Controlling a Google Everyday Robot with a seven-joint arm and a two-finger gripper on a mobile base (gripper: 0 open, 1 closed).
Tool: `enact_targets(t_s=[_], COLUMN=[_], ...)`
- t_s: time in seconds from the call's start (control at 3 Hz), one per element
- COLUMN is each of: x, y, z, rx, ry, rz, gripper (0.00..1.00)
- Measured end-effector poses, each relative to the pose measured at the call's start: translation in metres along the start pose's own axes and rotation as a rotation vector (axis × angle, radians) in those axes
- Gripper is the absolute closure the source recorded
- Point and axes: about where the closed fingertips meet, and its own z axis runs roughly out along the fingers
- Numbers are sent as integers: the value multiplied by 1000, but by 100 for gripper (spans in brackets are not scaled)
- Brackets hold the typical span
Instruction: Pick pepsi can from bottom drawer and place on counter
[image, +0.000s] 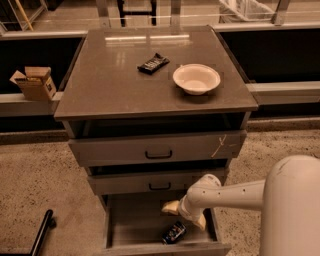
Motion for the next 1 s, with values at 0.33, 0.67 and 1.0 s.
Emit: enact_targets(t_s=[0.33,0.67,1.0], x=[11,16,27], y=[-1,-3,-6], z=[29,37,70], rx=[88,82,84], ry=[10,-4,-16], rz=[7,11,14], gripper=[0,0,0])
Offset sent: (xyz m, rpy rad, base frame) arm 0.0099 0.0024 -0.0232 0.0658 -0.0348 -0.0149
